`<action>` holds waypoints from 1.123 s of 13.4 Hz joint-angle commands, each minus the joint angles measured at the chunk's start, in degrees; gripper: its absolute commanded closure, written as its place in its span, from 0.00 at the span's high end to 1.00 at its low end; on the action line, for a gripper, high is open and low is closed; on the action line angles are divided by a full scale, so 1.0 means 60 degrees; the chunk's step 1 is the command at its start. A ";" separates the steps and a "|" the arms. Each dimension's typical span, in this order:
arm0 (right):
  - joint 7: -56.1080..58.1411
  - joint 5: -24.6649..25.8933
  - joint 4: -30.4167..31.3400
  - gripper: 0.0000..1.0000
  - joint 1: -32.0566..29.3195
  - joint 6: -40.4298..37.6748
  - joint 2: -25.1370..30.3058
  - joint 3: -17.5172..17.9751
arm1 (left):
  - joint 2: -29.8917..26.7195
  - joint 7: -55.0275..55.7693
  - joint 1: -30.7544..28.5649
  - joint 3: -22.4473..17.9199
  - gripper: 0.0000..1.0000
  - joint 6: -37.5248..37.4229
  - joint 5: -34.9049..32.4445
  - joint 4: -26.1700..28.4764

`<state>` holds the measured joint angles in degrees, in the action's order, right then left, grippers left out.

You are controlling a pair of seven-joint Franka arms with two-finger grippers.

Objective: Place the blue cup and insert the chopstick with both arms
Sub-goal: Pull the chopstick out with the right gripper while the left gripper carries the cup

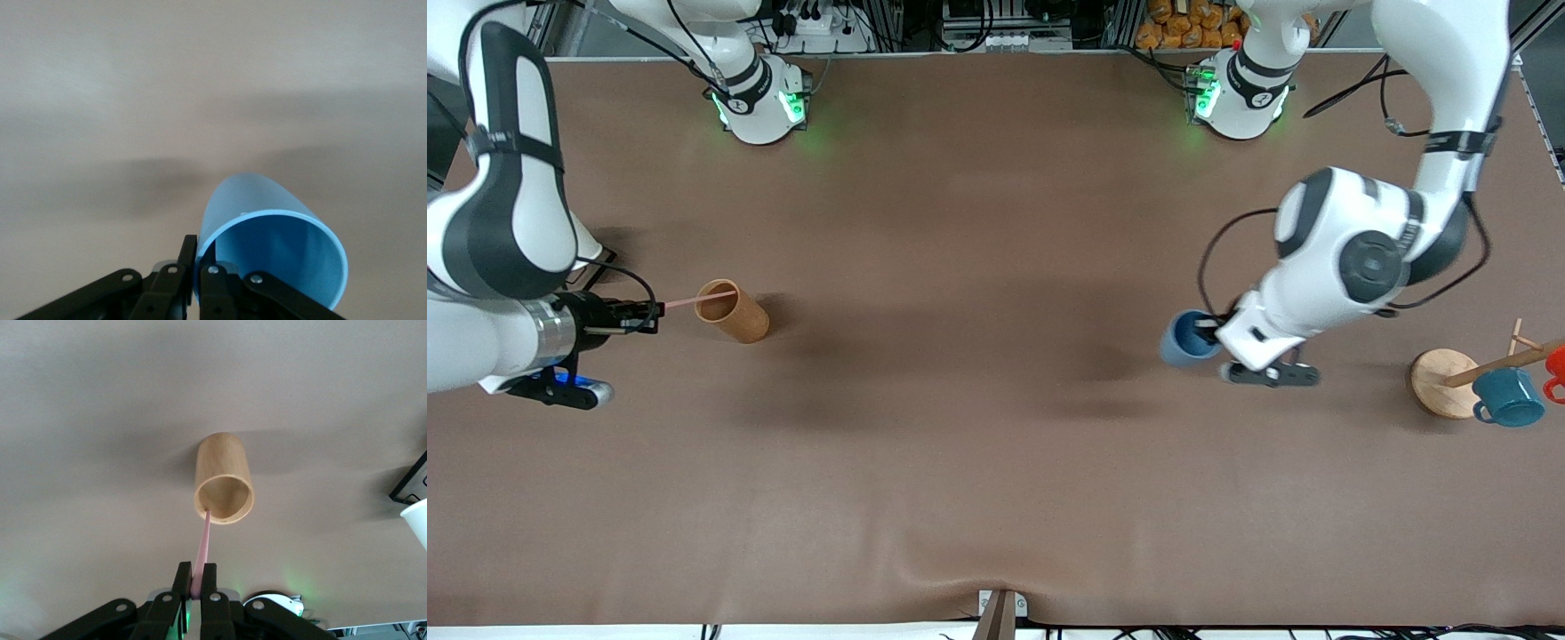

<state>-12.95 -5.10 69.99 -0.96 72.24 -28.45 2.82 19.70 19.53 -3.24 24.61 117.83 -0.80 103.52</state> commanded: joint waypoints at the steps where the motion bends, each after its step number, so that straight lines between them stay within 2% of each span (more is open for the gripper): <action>1: -0.0170 -0.0044 -0.0896 0.00 0.0129 -0.0641 0.0346 0.0043 | -0.0106 0.1647 0.0668 0.0409 0.00 0.0005 0.0001 0.0046; 3: -0.0199 -0.0102 -0.0913 0.00 0.0232 -0.0687 0.0829 0.0086 | 0.0099 0.2978 0.1591 0.0409 0.00 0.0181 0.0016 0.0046; 6: -0.1498 -0.1037 -0.0913 0.00 0.0276 -0.0687 0.1007 0.0072 | 0.0362 0.5191 0.3012 0.0380 0.00 0.0649 -0.0042 0.0060; 8: -0.1752 -0.1157 -0.0913 0.00 0.0335 -0.0629 0.1022 0.0086 | 0.0553 0.6218 0.3569 0.0380 0.00 0.1146 -0.0116 0.0177; 12: -0.2160 -0.2107 -0.0810 0.00 0.0101 -0.0570 0.0992 -0.0075 | 0.1255 0.7684 0.4463 0.0365 0.00 0.2214 -0.0365 0.0134; 15: -0.2908 -0.2504 -0.0650 0.00 0.0071 -0.0540 0.0992 -0.0075 | 0.1681 0.8434 0.4817 0.0336 0.00 0.2730 -0.0772 0.0075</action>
<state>-27.47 -17.71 64.75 -0.01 68.62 -23.00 2.20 28.57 67.30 24.40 27.20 132.94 -2.45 104.74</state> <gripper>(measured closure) 0.907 0.947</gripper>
